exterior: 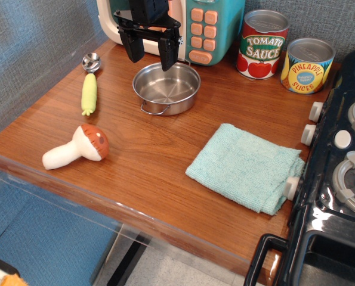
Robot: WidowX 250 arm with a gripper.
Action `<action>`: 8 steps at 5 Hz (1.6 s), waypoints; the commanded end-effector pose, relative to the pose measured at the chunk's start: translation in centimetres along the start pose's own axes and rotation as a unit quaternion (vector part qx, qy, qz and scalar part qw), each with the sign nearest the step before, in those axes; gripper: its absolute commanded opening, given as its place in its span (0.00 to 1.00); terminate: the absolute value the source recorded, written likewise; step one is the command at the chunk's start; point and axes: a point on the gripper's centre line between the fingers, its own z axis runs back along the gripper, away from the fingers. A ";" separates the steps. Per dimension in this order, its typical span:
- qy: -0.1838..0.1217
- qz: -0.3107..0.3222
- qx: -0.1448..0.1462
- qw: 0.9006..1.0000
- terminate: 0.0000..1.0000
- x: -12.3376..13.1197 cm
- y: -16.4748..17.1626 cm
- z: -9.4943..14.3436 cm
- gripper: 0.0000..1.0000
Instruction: Move the towel lower on the right side to the middle.
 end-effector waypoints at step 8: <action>-0.025 -0.084 0.033 0.996 0.00 -7.4 -17.3 -5.0 1.00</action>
